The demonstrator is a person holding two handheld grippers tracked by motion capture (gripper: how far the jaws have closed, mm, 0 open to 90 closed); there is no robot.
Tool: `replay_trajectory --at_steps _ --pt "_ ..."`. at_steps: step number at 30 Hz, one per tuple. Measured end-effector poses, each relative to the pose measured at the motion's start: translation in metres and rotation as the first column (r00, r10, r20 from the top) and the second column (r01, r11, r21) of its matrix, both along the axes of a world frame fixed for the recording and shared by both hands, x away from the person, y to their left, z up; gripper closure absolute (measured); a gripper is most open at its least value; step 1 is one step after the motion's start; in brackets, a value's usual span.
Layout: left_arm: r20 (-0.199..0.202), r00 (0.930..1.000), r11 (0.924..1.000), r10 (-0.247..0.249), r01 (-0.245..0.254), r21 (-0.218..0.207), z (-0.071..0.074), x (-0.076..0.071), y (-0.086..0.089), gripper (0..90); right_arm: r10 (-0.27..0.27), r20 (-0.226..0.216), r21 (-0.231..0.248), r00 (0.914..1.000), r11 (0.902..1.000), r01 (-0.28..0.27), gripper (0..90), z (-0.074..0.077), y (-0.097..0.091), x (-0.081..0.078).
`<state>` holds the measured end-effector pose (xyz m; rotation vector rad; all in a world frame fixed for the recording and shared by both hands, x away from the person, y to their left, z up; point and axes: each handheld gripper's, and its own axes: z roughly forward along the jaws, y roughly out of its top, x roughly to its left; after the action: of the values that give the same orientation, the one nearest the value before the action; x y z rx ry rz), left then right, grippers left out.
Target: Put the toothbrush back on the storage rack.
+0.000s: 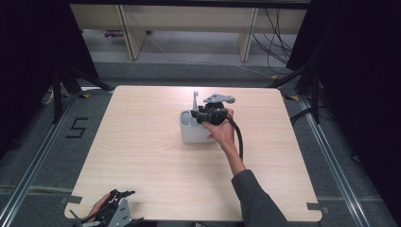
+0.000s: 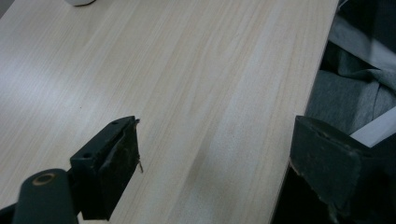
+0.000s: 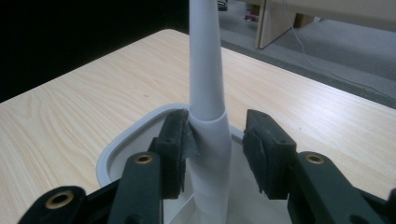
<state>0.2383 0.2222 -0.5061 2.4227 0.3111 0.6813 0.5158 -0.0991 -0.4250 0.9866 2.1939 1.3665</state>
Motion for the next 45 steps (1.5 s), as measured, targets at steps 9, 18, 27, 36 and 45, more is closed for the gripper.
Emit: replay_trajectory --at_steps 9,18,27,36,45 --pt "0.004 1.0 0.9999 0.002 -0.002 -0.01 -0.001 0.0 0.0 15.2 0.001 -0.016 -0.014 0.9999 0.9999 -0.001 56.1 0.004 0.001 -0.005" --pt "0.005 1.0 1.0 -0.001 0.001 -0.007 -0.001 0.0 0.0 15.2 -0.005 -0.002 0.004 1.0 1.0 0.005 50.7 0.006 -0.002 -0.006" --pt "0.006 1.0 1.0 0.006 -0.006 -0.002 0.0 0.0 0.0 15.2 0.011 0.009 -0.023 0.9999 0.9997 -0.011 45.5 0.012 -0.004 -0.012" --pt "0.005 1.0 0.9999 0.004 -0.004 -0.013 -0.001 0.0 0.0 15.2 0.025 0.011 -0.019 0.9996 0.9995 -0.025 44.0 0.015 -0.01 -0.021" --pt "0.006 1.0 1.0 0.007 -0.007 -0.002 0.0 0.0 0.0 15.2 0.036 0.007 -0.018 0.9993 0.9992 -0.035 42.1 0.018 -0.017 -0.031"
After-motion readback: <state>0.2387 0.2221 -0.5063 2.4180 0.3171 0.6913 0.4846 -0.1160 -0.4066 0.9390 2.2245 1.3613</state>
